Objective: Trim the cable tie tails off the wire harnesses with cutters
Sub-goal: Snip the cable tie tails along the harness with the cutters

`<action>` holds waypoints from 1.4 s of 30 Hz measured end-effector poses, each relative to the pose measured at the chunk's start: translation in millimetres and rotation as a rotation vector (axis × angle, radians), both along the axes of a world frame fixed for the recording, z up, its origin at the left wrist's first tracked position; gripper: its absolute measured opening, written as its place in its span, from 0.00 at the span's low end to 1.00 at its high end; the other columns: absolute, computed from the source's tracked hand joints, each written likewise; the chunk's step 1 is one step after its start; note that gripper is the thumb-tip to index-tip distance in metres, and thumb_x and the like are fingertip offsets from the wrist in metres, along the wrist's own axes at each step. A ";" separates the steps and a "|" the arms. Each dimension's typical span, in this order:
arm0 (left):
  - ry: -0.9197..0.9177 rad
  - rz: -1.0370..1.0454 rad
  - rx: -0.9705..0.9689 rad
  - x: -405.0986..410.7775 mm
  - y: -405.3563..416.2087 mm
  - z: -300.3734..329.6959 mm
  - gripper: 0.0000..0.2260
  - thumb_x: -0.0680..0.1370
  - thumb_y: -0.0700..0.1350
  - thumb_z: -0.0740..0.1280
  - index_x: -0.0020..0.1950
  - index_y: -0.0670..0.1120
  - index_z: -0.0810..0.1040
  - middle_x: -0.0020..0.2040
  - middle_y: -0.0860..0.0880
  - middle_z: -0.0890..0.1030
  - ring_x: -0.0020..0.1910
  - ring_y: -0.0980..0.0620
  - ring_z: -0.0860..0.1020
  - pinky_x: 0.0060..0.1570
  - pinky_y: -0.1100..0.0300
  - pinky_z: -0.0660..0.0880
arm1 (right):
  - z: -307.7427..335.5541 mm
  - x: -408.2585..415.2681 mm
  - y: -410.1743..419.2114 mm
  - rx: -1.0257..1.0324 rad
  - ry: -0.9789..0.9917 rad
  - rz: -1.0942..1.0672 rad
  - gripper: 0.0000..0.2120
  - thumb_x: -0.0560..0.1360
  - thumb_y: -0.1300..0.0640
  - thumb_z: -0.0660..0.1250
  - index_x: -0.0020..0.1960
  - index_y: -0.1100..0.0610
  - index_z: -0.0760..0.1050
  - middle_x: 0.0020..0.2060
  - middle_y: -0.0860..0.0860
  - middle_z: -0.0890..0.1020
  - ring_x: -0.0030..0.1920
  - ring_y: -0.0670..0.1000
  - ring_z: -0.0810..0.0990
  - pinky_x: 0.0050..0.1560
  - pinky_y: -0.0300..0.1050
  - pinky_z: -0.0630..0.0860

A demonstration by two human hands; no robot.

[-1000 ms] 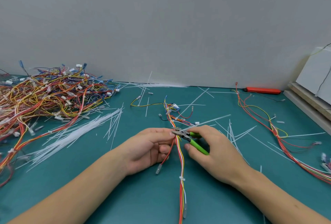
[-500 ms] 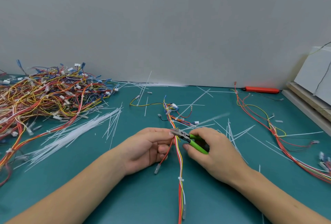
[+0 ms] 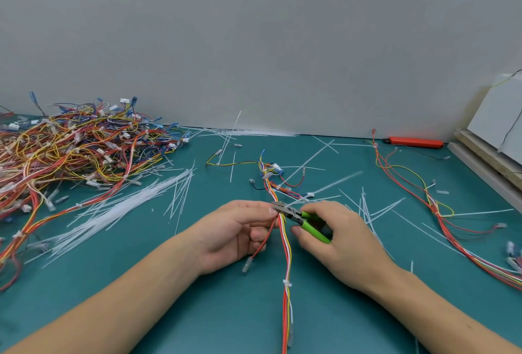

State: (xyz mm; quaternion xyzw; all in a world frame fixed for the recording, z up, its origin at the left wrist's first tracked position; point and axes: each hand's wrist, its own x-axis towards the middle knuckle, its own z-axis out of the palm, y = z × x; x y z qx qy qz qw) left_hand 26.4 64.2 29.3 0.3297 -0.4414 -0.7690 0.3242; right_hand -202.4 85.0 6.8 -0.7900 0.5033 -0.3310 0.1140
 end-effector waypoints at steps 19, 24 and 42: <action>0.014 -0.001 -0.006 0.4 -2.9 -4.5 0.06 0.78 0.41 0.68 0.52 0.45 0.84 0.39 0.51 0.77 0.27 0.58 0.68 0.31 0.64 0.66 | 0.4 -0.3 -0.7 0.024 -0.037 0.009 0.12 0.75 0.40 0.68 0.52 0.44 0.80 0.43 0.39 0.80 0.49 0.44 0.77 0.48 0.39 0.74; 0.015 0.004 0.002 -0.4 -2.8 -5.7 0.10 0.77 0.41 0.69 0.57 0.42 0.82 0.37 0.52 0.78 0.27 0.59 0.68 0.31 0.65 0.66 | 1.7 -1.5 -0.7 0.028 -0.027 0.014 0.17 0.75 0.39 0.67 0.60 0.44 0.80 0.51 0.37 0.81 0.56 0.42 0.77 0.57 0.39 0.74; 0.006 0.000 0.004 -0.9 -2.5 -4.6 0.11 0.77 0.41 0.68 0.59 0.41 0.81 0.34 0.54 0.79 0.27 0.59 0.68 0.33 0.65 0.66 | 1.2 -0.3 -0.4 0.012 -0.021 0.019 0.16 0.76 0.39 0.67 0.61 0.43 0.79 0.51 0.35 0.80 0.57 0.40 0.77 0.56 0.38 0.73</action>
